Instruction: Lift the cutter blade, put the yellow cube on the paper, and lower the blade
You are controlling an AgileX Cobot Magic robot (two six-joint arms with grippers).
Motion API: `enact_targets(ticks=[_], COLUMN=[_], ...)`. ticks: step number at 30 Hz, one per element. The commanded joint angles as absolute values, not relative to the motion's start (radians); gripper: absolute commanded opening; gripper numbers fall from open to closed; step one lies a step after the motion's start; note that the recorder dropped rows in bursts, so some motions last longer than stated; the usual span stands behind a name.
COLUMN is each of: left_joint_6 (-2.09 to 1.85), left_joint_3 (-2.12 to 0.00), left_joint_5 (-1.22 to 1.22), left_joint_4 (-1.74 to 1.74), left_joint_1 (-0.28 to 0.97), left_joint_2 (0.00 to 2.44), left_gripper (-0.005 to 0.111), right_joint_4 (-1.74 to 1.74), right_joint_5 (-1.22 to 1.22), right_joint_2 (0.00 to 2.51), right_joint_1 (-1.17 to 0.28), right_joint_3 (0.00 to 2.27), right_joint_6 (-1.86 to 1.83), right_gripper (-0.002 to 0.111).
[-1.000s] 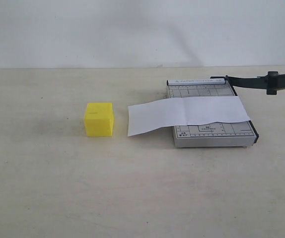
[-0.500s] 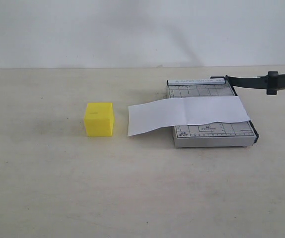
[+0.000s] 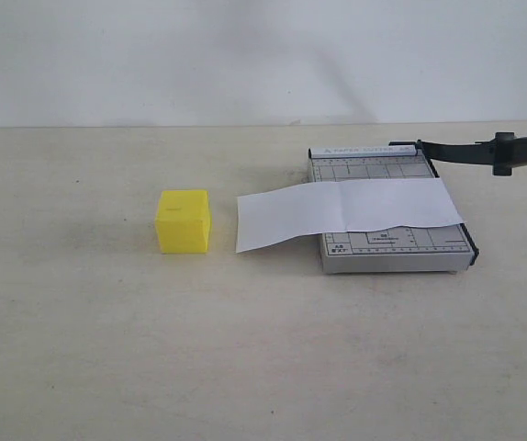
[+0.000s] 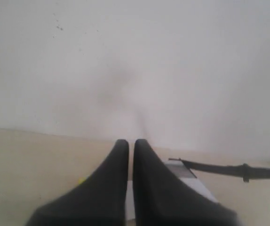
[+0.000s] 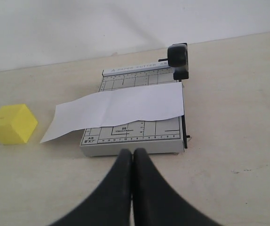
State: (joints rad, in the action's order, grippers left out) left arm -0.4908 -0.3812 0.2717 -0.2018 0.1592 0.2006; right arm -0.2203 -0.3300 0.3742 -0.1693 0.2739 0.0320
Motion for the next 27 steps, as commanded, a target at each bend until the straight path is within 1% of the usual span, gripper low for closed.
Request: enact_targets(ticks=[1, 3, 7, 12, 17, 19, 22, 24, 27], left_joint_6=[-1.000, -1.226, -1.451, -1.527, -1.570, -1.580, -1.621, -1.624, -1.624], left_joint_3=[-0.533, -0.595, -0.698, -0.815, -0.887, -0.913, -0.977, -1.025, -1.135], left_joint_5=[0.426, 0.476, 0.478, 0.366, 0.149, 0.056, -0.094, -0.135, -0.135], left_joint_4=[-0.602, -0.805, -1.042, -1.055, -1.055, -1.055, -1.055, -1.048, -1.046], left_joint_1=[0.161, 0.168, 0.212, 0.292, 0.398, 0.449, 0.561, 0.600, 0.621], left_joint_2=[0.426, 0.559, 0.804, 1.115, 1.318, 1.393, 1.566, 1.664, 1.811], left_gripper=[0.004, 0.004, 0.004, 0.004, 0.004, 0.004, 0.004, 0.004, 0.004], right_joint_4=[-0.222, -0.222, -0.222, -0.222, -0.222, -0.222, -0.222, -0.222, -0.222], right_joint_5=[-0.321, -0.321, -0.321, -0.321, -0.321, -0.323, -0.323, -0.321, -0.319], right_joint_2=[0.371, 0.371, 0.371, 0.371, 0.371, 0.371, 0.371, 0.371, 0.371], right_joint_1=[-0.172, -0.172, -0.172, -0.172, -0.172, -0.172, -0.172, -0.172, -0.172], right_joint_3=[0.268, 0.268, 0.268, 0.268, 0.268, 0.268, 0.268, 0.268, 0.268], right_joint_6=[0.028, 0.028, 0.028, 0.028, 0.028, 0.028, 0.028, 0.028, 0.028], right_gripper=[0.000, 0.000, 0.000, 0.000, 0.000, 0.000, 0.000, 0.000, 0.000])
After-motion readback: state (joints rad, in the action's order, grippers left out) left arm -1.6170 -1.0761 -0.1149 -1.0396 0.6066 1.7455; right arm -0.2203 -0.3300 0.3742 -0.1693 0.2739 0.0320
